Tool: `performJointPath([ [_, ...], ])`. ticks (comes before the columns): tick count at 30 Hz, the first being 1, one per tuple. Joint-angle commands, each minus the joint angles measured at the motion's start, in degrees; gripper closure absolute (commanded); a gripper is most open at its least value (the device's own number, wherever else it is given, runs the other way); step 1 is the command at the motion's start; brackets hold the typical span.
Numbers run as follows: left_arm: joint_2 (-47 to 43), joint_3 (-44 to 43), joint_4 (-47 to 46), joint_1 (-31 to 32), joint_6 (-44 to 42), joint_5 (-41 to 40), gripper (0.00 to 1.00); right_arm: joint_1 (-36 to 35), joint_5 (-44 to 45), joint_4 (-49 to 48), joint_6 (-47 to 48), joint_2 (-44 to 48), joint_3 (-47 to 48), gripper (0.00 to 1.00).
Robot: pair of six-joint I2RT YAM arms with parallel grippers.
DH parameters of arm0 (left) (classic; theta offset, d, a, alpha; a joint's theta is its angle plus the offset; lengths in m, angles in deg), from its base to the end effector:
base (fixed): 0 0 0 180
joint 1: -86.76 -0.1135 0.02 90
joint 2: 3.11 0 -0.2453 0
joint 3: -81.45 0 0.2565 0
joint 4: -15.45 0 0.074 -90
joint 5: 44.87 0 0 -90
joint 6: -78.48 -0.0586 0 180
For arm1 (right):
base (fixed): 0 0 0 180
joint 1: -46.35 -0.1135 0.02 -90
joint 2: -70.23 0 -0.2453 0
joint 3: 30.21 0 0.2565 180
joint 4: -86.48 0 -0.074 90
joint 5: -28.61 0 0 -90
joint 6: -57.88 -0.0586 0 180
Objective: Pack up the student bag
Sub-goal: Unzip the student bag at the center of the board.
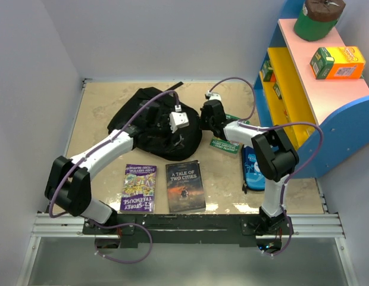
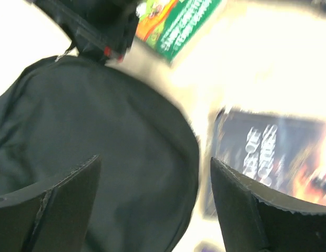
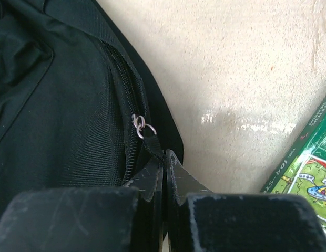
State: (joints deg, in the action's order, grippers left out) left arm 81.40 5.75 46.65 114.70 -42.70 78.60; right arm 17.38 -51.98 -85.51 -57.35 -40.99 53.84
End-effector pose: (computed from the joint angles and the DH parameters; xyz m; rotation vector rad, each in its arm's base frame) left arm 0.2889 -0.1898 0.2394 1.3436 1.7485 -0.6276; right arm 0.3937 0.2070 0.1491 0.0220 2.1978 0.3579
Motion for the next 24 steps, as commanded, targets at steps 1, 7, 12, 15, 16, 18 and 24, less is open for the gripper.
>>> performJointPath([
  [1, 5.4, -1.2, -11.4, 4.5, 19.5, -6.0, 0.12, -0.3, -0.4, -2.9, -0.3, 3.9, -0.9, 1.00],
  [7, 13.7, -3.7, -16.7, 9.1, 20.0, -19.7, 0.09, -0.3, -1.1, -2.8, -0.3, 4.1, -0.6, 1.00],
  [12, 16.9, -2.1, -25.3, 9.1, 18.7, -26.3, 0.09, -0.3, -1.8, -2.3, 0.0, 4.8, -0.6, 1.00],
  [15, 17.9, -0.6, -28.6, 9.1, 16.9, -27.4, 0.12, -0.2, -2.6, -2.1, -0.1, 4.6, -0.2, 1.00],
  [16, 18.1, -0.3, -29.5, 9.1, 16.7, -27.4, 0.16, -0.3, -2.6, -2.0, -0.2, 4.4, -0.2, 1.00],
  [18, 18.4, 0.4, -29.6, 9.1, 13.9, -24.4, 0.30, -0.3, -3.0, -2.0, -0.1, 4.2, 0.0, 1.00],
  [24, 15.6, -0.3, -17.6, 8.9, -5.2, -5.3, 0.88, 0.8, -1.0, -0.9, 0.8, 2.8, 1.4, 1.00],
])
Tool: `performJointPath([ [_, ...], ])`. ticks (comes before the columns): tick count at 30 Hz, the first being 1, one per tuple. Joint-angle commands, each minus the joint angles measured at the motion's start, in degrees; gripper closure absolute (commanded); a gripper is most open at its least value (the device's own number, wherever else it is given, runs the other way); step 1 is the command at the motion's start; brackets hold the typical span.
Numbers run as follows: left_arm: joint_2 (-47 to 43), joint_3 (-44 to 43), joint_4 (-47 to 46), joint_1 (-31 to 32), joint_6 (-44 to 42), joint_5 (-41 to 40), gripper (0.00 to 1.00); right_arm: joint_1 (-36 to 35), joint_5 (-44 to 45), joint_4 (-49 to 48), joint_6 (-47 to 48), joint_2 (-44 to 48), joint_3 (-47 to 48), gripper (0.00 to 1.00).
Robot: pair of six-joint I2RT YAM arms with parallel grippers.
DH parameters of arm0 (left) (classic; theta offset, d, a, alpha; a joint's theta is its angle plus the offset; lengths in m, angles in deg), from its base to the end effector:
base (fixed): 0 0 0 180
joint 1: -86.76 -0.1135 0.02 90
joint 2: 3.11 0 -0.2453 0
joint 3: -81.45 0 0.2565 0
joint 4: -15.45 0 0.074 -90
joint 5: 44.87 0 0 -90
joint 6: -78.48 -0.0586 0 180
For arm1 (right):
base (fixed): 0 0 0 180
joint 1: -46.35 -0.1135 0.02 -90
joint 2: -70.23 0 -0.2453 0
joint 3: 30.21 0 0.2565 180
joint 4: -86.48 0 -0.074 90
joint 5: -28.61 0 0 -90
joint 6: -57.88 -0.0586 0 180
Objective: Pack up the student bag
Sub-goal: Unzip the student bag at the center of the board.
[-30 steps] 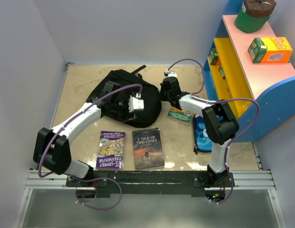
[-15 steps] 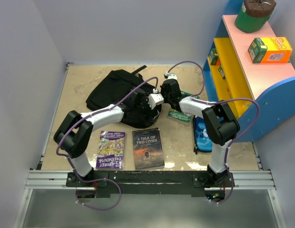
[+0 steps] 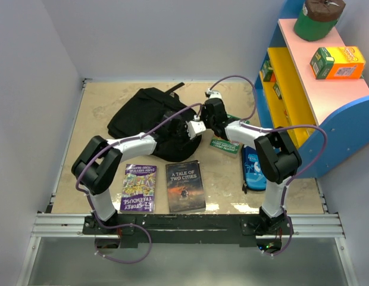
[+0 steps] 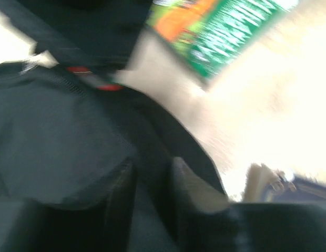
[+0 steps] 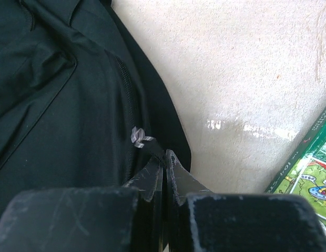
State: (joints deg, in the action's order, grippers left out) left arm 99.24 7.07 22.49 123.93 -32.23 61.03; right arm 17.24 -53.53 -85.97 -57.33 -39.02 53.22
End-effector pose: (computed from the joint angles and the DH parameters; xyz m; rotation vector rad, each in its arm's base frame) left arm 0.3136 -0.2580 0.1580 1.1974 1.8370 -0.4652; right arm 0.3901 0.2080 0.1607 0.0064 2.1745 0.4016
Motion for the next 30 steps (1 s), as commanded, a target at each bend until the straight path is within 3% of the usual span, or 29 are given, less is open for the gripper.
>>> performJointPath([
  [1, -2.2, -2.2, 11.0, -1.3, -18.7, 14.1, 0.96, 1.2, 0.7, -0.3, 0.7, 0.5, 2.2, 1.00],
  [2, -2.1, -3.1, 14.1, -2.0, -21.3, 15.1, 1.00, 1.5, 0.7, -0.1, 0.6, -0.3, 3.0, 1.00],
  [8, -0.7, -11.7, 37.6, -12.5, -37.2, 22.4, 1.00, 3.0, 2.2, 0.8, 0.4, -2.3, 6.1, 1.00],
  [12, -5.4, -8.9, 50.0, -14.1, -50.9, 19.9, 1.00, 3.2, 2.3, 1.3, 0.3, -4.4, 8.7, 1.00],
  [18, -10.8, -4.7, 64.9, -14.1, -63.4, 20.7, 1.00, 3.1, 2.1, 1.7, -0.2, -7.6, 12.0, 1.00],
  [23, -13.3, -3.9, 70.2, -14.0, -66.1, 20.9, 1.00, 3.1, 2.6, 3.0, 0.5, -10.0, 15.1, 1.00],
  [28, -15.1, -2.9, 64.6, -13.8, -59.8, 23.8, 0.99, 3.2, 3.4, 3.7, 0.8, -11.5, 17.0, 1.00],
  [29, -15.3, -2.7, 62.1, -13.7, -58.1, 24.3, 0.97, 3.1, 3.9, 3.7, 0.8, -11.7, 17.2, 1.00],
  [30, -15.3, -2.9, 61.2, -13.5, -55.6, 25.2, 0.84, 3.2, 4.4, 4.0, 0.8, -12.3, 17.6, 1.00],
])
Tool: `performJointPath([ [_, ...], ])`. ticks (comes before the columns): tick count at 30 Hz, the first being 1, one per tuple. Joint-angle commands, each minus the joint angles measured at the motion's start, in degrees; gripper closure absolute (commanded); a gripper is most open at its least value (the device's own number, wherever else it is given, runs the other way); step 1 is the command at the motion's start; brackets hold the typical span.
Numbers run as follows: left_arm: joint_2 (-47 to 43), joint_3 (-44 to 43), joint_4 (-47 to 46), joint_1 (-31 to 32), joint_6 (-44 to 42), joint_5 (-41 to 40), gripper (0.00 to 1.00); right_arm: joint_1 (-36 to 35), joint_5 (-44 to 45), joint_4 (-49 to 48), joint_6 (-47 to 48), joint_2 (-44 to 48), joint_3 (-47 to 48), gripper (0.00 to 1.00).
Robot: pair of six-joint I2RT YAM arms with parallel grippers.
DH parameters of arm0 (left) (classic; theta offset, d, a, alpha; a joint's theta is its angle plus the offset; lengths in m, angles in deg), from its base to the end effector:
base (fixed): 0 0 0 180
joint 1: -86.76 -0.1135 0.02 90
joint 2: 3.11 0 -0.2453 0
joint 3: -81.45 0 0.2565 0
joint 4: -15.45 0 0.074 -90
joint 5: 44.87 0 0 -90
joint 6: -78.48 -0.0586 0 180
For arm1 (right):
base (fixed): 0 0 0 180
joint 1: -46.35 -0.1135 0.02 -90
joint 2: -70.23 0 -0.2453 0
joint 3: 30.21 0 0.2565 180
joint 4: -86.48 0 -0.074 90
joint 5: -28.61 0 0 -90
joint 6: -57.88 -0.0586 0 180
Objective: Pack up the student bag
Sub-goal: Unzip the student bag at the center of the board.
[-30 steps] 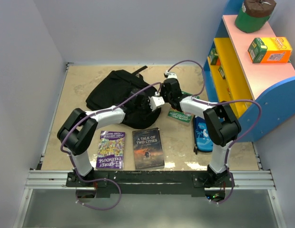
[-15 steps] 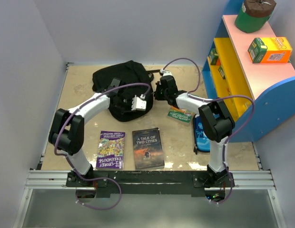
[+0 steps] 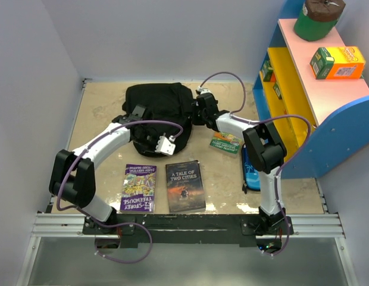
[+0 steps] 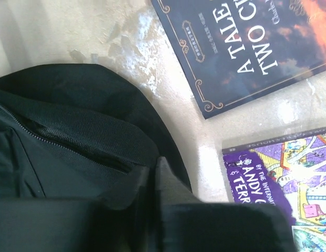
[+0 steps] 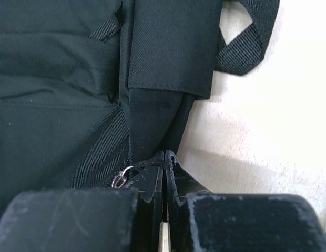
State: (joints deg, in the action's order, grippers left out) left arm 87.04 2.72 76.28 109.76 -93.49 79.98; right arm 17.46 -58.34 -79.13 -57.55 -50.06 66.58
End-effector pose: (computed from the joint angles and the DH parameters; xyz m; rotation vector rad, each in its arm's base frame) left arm 0.2716 -0.1517 0.1917 2.0869 1.4455 -0.4979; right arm 0.4249 0.2309 0.1416 -0.0390 2.2701 0.4529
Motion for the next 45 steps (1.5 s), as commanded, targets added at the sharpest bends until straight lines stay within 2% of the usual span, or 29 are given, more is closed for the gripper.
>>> performJointPath([
  [1, -3.2, 1.2, 6.7, 0.7, 7.2, 6.8, 0.74, 3.0, 9.9, -1.8, 1.0, -1.6, 5.1, 1.00],
  [2, -3.3, 0.4, 5.7, 0.7, 8.7, 7.2, 0.64, 3.0, 10.0, -1.5, 1.1, -1.7, 5.2, 1.00],
  [3, -3.4, -0.3, 5.6, 0.7, 11.0, 7.7, 0.41, 2.9, 10.3, -1.4, 1.3, -1.3, 5.2, 1.00],
  [4, -3.5, -1.0, 5.6, 0.6, 11.9, 7.5, 0.33, 2.8, 10.3, -1.8, 1.5, -0.8, 4.5, 1.00],
  [5, -3.7, -3.1, 6.4, 0.6, 12.3, 7.2, 0.30, 2.8, 10.1, -2.1, 1.6, -0.3, 4.1, 0.98],
  [6, -3.7, -4.3, 6.5, 0.6, 13.5, 5.9, 0.17, 2.8, 9.9, -2.2, 1.8, 0.1, 3.8, 0.86],
  [8, -3.7, -7.8, 6.7, -0.2, 14.2, 4.1, 0.15, 2.8, 9.8, -1.2, 1.8, 1.4, 3.7, 0.77],
  [11, -2.9, -10.2, 2.7, -2.5, 15.4, -0.3, 0.14, 2.6, 9.7, -1.4, 1.1, 4.6, 1.3, 0.55],
  [12, -2.6, -10.3, 1.0, -4.5, 15.9, -2.3, 0.14, 2.5, 10.0, -1.6, 0.6, 5.6, 0.3, 0.44],
  [16, -0.5, -9.3, -7.2, -8.1, 16.1, -6.3, 0.16, 0.9, 11.1, -3.2, -0.3, 10.9, -5.2, 0.32],
  [21, 3.2, -4.4, -10.6, -8.2, 10.9, -8.7, 0.17, -4.9, 12.0, -6.7, -1.6, 19.5, -11.7, 0.40],
  [27, 5.5, -0.3, -18.7, -8.2, 10.4, -11.0, 0.18, -12.0, 13.5, -14.0, -3.4, 26.3, -21.6, 0.53],
  [31, 6.4, 0.5, -20.8, -8.2, 10.1, -10.3, 0.18, -13.8, 12.0, -20.6, -5.6, 27.8, -27.2, 0.59],
  [36, 6.5, 2.8, -25.0, -8.2, 10.8, -8.1, 0.18, -15.0, 9.0, -22.4, -8.2, 24.8, -26.3, 0.65],
  [39, 7.2, 2.6, -22.5, -8.2, 9.2, -5.6, 0.26, -17.0, 8.4, -22.8, -8.5, 23.2, -25.9, 0.70],
  [40, 7.8, 2.3, -20.1, -8.2, 8.6, -5.1, 0.37, -17.4, 8.2, -22.6, -8.7, 22.7, -25.9, 0.71],
  [42, 8.4, 2.2, -18.6, -8.2, 6.8, -4.4, 0.51, -18.4, 7.7, -23.2, -9.1, 22.6, -26.7, 0.74],
  [43, 8.5, 2.3, -18.2, -8.2, 6.8, -4.2, 0.71, -19.0, 7.6, -23.4, -9.2, 22.6, -27.1, 0.76],
  [45, 8.6, 2.0, -18.2, -8.2, 8.1, -4.0, 0.91, -19.8, 7.3, -24.0, -9.8, 22.0, -28.2, 0.78],
])
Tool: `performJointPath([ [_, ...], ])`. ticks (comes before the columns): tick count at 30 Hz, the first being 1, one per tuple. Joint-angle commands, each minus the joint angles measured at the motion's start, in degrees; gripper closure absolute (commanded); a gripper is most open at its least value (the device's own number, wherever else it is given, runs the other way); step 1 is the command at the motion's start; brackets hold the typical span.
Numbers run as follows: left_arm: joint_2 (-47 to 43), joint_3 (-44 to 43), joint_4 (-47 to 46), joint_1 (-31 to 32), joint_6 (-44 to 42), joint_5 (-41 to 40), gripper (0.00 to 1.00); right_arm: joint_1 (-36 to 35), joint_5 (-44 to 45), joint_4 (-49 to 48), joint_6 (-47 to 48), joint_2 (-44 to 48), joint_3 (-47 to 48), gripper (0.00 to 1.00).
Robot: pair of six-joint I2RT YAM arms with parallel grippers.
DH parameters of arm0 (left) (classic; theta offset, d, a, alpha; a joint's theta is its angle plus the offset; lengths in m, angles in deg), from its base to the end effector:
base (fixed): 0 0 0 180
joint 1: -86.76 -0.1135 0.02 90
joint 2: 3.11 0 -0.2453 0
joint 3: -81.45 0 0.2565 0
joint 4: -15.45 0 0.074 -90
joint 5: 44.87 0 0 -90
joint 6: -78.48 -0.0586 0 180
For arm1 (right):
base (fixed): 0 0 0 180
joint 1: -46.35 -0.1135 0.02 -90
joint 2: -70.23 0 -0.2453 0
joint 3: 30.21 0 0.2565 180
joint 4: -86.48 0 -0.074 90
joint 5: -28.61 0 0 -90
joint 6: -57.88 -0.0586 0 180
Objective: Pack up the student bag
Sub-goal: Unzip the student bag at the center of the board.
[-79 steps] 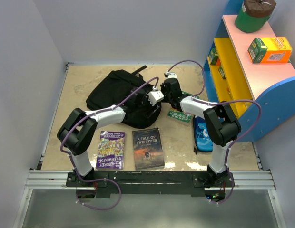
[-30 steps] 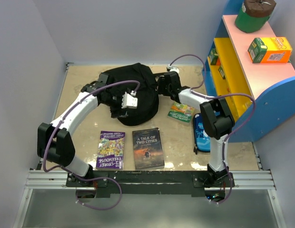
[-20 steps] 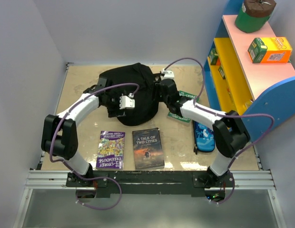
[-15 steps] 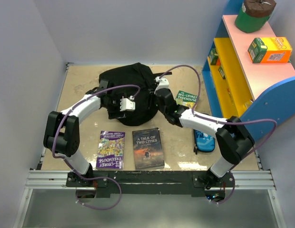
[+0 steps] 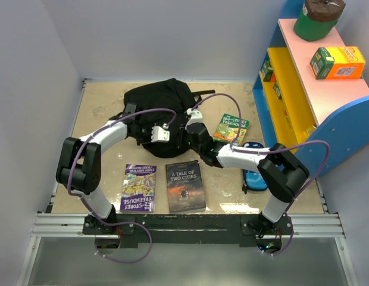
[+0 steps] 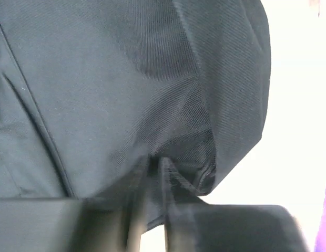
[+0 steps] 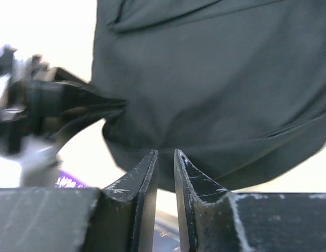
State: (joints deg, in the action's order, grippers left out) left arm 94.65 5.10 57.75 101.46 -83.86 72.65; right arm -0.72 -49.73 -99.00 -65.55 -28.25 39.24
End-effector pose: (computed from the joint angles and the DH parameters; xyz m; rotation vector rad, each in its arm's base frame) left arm 0.3295 -0.1144 0.1500 1.8283 1.7173 -0.2554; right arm 0.2817 0.2855 0.1792 -0.1067 2.0403 0.7039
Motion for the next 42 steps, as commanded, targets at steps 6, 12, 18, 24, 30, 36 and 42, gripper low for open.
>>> performJointPath([
  [6, 1.2, -6.8, 4.0, -0.5, 4.2, 6.6, 1.00, -4.3, -0.6, -4.7, -4.1, -1.5, -4.8, 0.85],
  [12, -1.8, -10.5, 8.8, -1.6, 4.2, 8.0, 1.00, -4.4, 0.4, -2.6, -5.9, -3.0, -8.3, 0.92],
  [18, -4.8, -10.4, 10.6, -2.0, 3.8, 8.4, 1.00, -4.4, 0.7, -1.6, -7.2, -4.4, -9.9, 0.96],
  [24, -6.7, -10.1, 3.3, -2.9, 15.0, 11.8, 1.00, -4.4, 5.1, -1.5, -6.7, 2.3, -13.6, 0.97],
  [30, -9.5, -8.0, -11.8, -3.7, 34.7, 12.2, 1.00, -4.4, 10.7, -4.3, -4.9, 18.1, -15.9, 0.93],
  [36, -11.6, -4.9, -20.5, -4.1, 46.0, 10.4, 1.00, -4.3, 9.5, -8.4, -3.9, 13.9, -10.8, 0.91],
  [42, -13.7, -3.9, -26.1, -6.8, 54.2, 12.1, 1.00, -4.4, 9.9, -10.8, -6.6, 3.0, -9.2, 0.96],
])
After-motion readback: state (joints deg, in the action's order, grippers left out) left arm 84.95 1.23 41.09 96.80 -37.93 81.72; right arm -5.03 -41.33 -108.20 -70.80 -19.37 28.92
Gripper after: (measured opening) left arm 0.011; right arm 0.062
